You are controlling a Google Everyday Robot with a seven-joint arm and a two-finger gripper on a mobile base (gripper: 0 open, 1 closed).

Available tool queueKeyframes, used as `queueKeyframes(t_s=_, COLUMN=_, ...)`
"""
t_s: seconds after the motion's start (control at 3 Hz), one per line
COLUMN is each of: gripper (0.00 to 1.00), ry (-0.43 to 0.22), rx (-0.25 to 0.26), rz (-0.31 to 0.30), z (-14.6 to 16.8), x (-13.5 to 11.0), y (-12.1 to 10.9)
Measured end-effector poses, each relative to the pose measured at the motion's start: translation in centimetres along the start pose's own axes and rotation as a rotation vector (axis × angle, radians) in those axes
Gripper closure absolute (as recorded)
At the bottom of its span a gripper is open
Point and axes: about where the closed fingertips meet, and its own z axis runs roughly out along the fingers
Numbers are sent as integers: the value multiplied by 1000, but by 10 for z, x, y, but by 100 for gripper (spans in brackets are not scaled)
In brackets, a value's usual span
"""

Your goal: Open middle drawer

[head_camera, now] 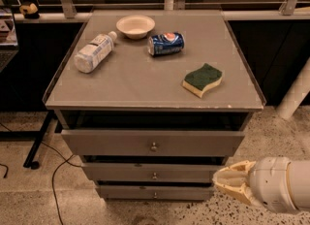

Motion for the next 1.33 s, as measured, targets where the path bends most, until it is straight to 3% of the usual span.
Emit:
queueKeyframes(t_s=0.67, gripper=100, ry=-56, rx=123, rz=130, z=59, x=58, y=-27)
queueKeyframes(t_s=1.33, gripper=100, ry=-50, rx=112, rz=243, z=128, x=117, y=-55)
